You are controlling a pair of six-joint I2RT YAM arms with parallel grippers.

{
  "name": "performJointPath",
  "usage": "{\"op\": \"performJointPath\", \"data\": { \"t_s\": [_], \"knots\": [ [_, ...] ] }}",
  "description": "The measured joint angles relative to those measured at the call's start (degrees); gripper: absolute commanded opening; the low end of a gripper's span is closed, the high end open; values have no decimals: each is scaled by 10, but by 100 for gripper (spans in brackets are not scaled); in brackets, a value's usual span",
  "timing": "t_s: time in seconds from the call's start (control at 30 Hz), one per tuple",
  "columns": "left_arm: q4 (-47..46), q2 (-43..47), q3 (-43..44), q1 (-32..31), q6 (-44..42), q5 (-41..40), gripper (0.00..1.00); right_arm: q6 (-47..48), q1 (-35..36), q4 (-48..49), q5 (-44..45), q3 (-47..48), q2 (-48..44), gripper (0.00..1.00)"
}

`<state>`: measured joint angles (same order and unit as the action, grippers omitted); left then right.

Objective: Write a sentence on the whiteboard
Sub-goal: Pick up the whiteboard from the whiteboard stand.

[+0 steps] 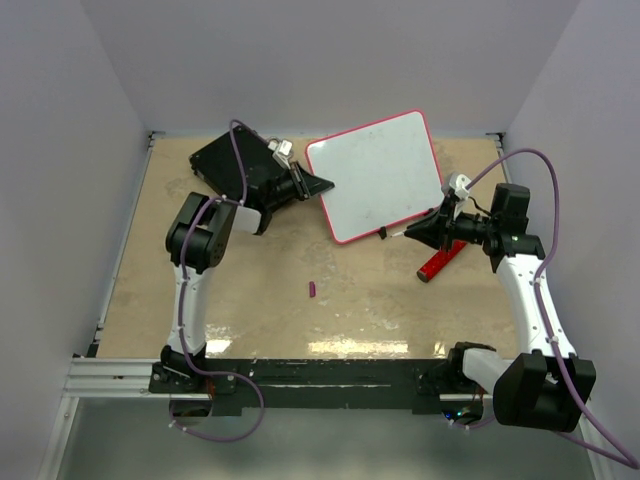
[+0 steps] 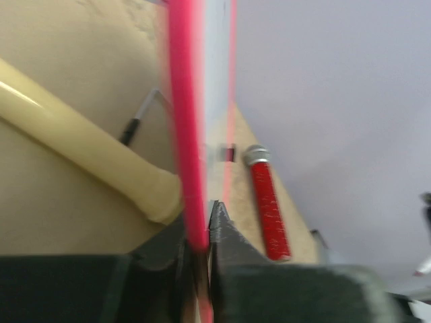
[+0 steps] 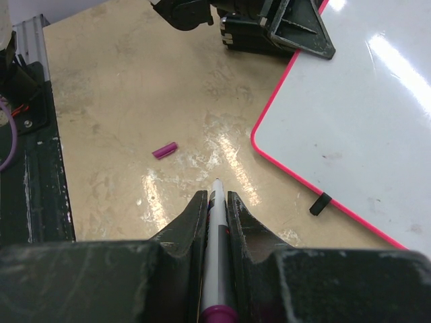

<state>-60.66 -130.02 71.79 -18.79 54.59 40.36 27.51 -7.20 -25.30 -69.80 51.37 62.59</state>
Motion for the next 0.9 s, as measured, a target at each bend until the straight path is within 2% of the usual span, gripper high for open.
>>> {"op": "performJointPath", "data": {
  "t_s": [0.3, 0.9],
  "knots": [
    [-9, -3, 18, -3, 18, 19, 0, 5, 0, -6, 0, 0, 0, 0],
    [137, 48, 84, -5, -39, 35, 0, 22, 0, -21, -2, 0, -6, 0]
  ]
}}
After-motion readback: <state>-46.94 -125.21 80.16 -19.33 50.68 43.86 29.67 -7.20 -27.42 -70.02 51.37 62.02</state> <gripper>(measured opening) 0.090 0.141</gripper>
